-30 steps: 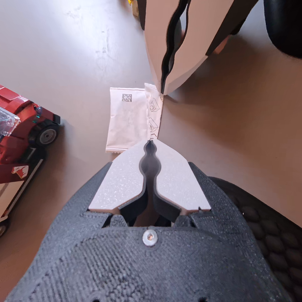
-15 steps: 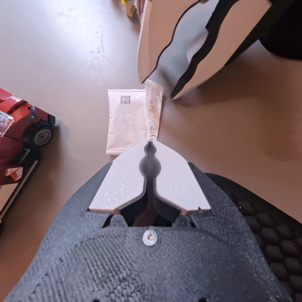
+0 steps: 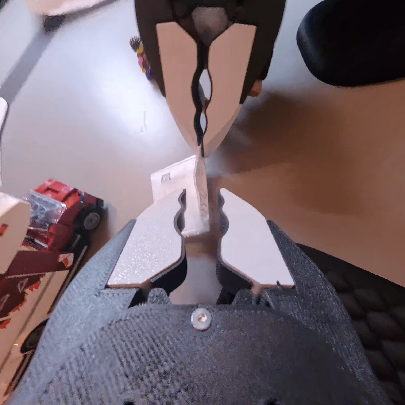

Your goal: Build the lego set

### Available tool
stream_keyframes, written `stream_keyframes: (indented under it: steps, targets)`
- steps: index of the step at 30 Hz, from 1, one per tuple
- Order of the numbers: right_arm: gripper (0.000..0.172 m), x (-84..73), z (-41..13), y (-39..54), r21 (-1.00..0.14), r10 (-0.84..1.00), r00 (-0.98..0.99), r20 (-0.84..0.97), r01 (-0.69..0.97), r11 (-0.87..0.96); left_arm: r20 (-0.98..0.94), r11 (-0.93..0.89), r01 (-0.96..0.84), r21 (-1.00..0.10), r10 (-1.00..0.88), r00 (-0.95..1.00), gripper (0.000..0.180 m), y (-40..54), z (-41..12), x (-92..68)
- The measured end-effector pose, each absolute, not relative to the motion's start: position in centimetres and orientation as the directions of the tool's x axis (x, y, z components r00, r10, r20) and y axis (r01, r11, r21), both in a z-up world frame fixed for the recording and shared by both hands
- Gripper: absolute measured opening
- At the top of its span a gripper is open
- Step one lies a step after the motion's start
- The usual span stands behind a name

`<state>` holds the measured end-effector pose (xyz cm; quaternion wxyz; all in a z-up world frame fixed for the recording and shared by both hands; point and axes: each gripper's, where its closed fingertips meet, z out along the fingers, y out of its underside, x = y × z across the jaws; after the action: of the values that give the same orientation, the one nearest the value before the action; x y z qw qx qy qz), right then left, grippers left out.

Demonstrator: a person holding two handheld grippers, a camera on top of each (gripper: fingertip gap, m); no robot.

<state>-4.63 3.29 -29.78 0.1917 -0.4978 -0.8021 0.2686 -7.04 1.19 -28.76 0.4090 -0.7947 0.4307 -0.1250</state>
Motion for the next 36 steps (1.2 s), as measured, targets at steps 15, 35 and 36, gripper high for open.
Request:
stream_keyframes:
  steps: [15, 35, 36]
  targets:
    - [0.031, -2.7, -24.2, 1.9, -0.825, 0.9, -0.404, -0.161, 0.556, 0.102, -0.382, -0.111, -0.698, -0.708, -0.771, 0.51, 0.009, 1.0, -27.3, -5.6]
    - [0.0, -2.1, -23.8, -0.4, -0.821, 0.865, -0.496, 0.082, 0.458, 0.341, -0.298, -0.024, -0.559, -0.829, -0.827, 0.477, 0.003, -1.2, -23.5, -3.7]
    - [0.0, -2.0, -23.8, -0.3, -0.826, 0.87, -0.49, 0.06, 0.465, 0.319, -0.294, -0.032, -0.56, -0.828, -0.826, 0.481, 0.002, -1.1, -23.5, -3.6]
